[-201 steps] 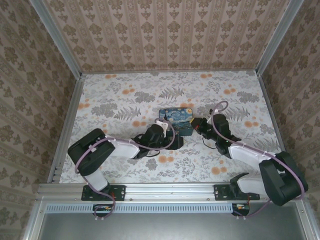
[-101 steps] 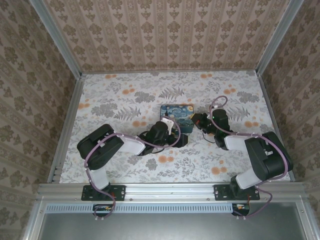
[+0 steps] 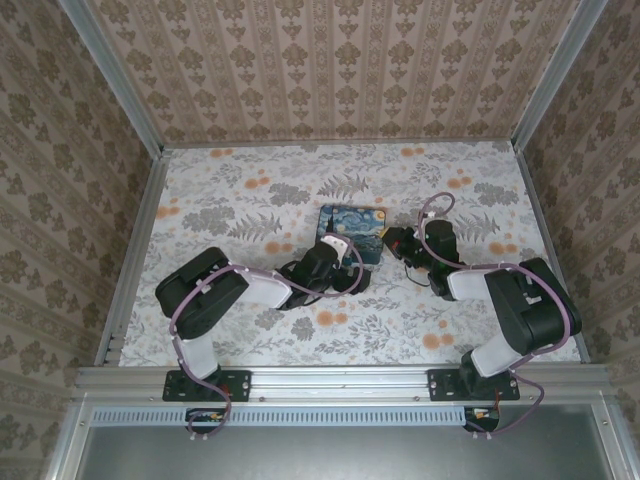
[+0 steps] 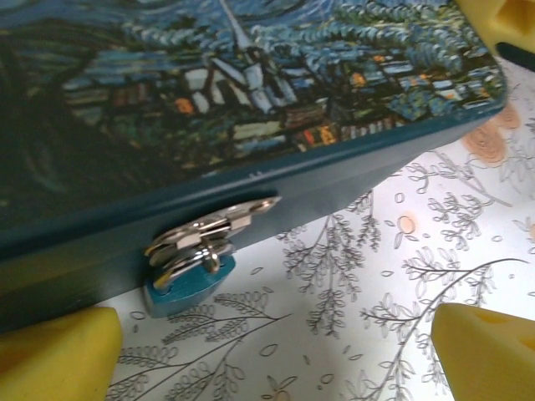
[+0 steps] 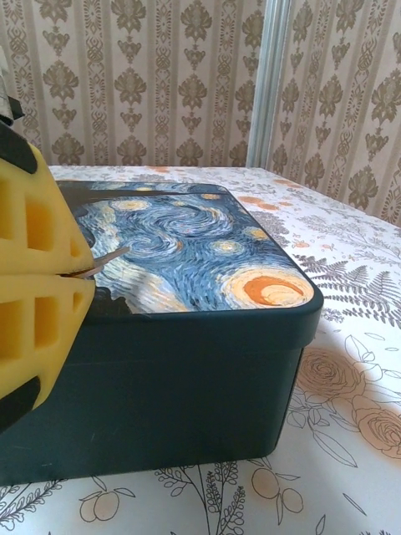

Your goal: Unlock the padlock with the key

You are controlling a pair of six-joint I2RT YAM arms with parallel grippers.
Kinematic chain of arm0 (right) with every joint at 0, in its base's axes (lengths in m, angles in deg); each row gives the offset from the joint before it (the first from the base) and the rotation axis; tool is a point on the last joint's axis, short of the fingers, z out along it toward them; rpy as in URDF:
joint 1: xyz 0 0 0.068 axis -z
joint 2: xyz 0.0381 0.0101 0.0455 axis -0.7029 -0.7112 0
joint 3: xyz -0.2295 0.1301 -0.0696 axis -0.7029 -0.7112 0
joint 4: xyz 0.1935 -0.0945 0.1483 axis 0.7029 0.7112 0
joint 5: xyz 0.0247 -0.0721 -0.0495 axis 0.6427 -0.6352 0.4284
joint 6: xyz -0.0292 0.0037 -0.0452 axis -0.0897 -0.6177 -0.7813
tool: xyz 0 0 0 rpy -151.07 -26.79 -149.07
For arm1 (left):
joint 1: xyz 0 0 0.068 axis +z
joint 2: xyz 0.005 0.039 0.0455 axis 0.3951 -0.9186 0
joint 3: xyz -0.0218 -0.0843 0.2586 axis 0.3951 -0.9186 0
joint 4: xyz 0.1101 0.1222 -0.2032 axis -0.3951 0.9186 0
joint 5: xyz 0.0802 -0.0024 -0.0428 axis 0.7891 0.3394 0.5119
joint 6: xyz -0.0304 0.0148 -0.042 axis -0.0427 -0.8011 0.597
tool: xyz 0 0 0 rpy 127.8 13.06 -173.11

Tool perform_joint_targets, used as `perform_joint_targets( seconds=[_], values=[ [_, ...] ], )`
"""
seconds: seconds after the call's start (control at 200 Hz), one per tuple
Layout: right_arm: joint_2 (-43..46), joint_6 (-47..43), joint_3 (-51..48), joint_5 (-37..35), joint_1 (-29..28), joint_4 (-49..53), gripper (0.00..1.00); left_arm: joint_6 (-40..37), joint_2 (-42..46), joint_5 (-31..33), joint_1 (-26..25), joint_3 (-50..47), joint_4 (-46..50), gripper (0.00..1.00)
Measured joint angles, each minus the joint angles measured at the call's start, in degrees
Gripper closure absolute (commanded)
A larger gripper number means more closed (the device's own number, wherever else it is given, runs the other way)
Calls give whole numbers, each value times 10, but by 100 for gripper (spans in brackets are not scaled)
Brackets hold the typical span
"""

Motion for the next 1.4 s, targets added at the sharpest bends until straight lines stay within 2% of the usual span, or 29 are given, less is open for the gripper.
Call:
perform_joint_targets(
  seconds=[0.275,0.61,0.735,0.935,1.17,1.395],
  values=[
    [-6,4,0,5,2,-9,100,-22,-26,3,0,25,-3,3],
    [-12,4,1,7,3,-15,100,-22,-48,-68,16,35,-52,3],
    [-13,4,2,7,5,-15,100,4,-58,-92,26,34,-87,3],
    [-13,4,2,7,6,-15,100,66,-85,-129,45,15,-196,4],
    [-13,4,2,7,6,-15,100,112,-103,-136,53,-7,-286,5],
    [-17,4,2,8,6,-21,100,137,-103,-136,51,-31,-327,6]
  ],
)
